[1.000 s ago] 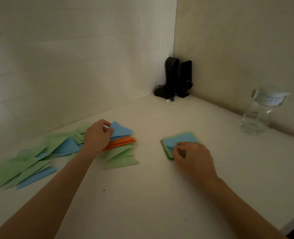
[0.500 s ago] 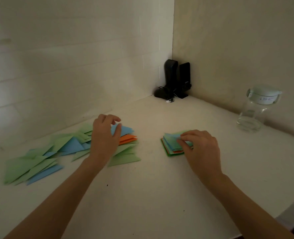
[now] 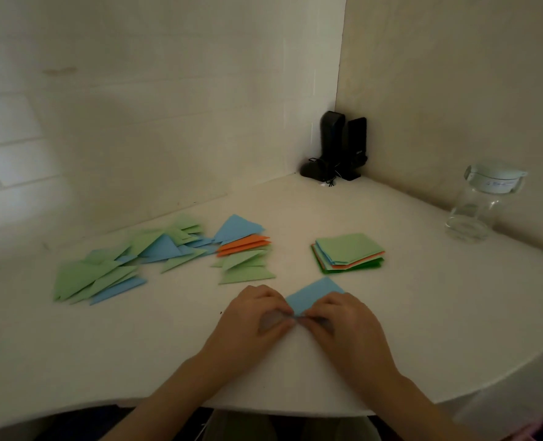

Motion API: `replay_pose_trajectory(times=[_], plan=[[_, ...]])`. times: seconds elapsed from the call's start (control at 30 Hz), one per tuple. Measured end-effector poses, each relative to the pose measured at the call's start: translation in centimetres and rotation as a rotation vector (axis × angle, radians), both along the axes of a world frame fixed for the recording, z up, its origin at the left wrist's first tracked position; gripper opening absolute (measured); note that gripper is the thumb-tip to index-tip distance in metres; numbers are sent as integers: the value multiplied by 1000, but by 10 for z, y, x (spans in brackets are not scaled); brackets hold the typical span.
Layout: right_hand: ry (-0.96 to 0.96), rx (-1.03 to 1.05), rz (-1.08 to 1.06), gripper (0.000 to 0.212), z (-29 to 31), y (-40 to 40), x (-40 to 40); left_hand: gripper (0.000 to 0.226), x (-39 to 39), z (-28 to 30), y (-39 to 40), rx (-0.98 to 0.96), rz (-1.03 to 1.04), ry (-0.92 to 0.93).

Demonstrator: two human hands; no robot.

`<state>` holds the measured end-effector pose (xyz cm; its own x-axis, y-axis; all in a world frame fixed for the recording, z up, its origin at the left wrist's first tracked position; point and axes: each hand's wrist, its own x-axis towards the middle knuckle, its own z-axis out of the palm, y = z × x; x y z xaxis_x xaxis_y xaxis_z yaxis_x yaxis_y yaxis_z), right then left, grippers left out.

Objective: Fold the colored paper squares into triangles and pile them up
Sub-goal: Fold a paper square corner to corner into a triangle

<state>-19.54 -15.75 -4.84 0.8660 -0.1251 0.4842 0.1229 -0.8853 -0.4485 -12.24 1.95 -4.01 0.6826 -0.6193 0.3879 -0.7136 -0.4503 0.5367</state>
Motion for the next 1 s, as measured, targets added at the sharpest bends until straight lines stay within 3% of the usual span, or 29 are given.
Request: replay_pose_trajectory(times=[0.13, 0.23, 0.4, 0.63, 0.87, 1.0], plan=[[24, 107, 43, 12, 2, -4, -2, 21, -2, -3, -2, 5, 31, 7], [32, 182, 64, 15, 7, -10, -2, 16, -1, -1, -9, -36, 59, 14], [3, 211, 19, 32, 3, -12, 2, 32, 3, -3, -20, -36, 96, 12], [66, 204, -21, 18, 6, -13, 4, 23, 2, -5, -29, -28, 188, 39], [228, 402, -13, 25, 17, -20, 9, 27, 7, 6, -26, -71, 171, 265], [283, 402, 19, 28, 19, -25, 6, 25, 9, 8, -21, -73, 136, 310]])
